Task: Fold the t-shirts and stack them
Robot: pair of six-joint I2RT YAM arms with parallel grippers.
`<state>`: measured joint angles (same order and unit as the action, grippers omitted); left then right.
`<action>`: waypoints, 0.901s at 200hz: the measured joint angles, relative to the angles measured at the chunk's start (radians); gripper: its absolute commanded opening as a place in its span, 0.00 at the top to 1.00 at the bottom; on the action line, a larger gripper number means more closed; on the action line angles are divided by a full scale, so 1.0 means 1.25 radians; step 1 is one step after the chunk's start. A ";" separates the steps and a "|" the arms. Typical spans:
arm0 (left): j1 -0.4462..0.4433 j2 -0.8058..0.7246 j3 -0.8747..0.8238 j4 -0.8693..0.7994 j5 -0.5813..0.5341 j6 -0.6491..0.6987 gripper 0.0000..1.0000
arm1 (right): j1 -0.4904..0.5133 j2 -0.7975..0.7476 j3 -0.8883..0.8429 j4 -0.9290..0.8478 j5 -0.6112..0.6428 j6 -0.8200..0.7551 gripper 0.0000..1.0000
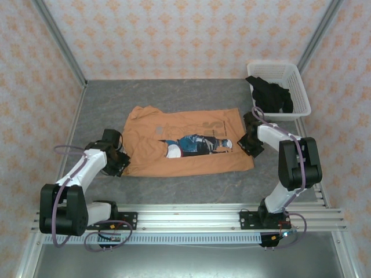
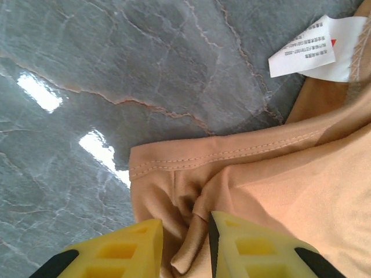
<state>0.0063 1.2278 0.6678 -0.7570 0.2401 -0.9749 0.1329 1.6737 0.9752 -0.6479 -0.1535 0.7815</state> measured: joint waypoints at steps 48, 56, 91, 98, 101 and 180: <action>-0.016 0.031 -0.016 0.027 0.019 0.000 0.76 | 0.000 0.001 0.000 0.000 0.000 0.000 0.97; -0.020 0.041 -0.016 0.030 0.019 -0.001 0.76 | 0.000 0.001 0.000 0.000 0.000 0.000 0.97; -0.021 0.048 -0.016 0.039 0.018 -0.009 0.94 | 0.000 0.001 0.000 0.000 0.000 0.000 0.97; -0.021 0.048 -0.016 0.039 0.017 -0.010 0.99 | 0.000 0.001 0.000 0.000 0.000 0.000 0.97; -0.022 0.048 -0.016 0.038 0.017 -0.004 1.00 | 0.000 0.001 0.000 0.000 0.000 0.000 0.97; -0.030 0.045 0.057 -0.056 -0.059 0.034 1.00 | 0.000 0.003 0.004 -0.007 0.004 0.000 0.99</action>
<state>-0.0311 1.2842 0.7395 -0.8265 0.1669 -0.9325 0.1333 1.6772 0.9806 -0.6563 -0.1486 0.7818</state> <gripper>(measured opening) 0.058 0.050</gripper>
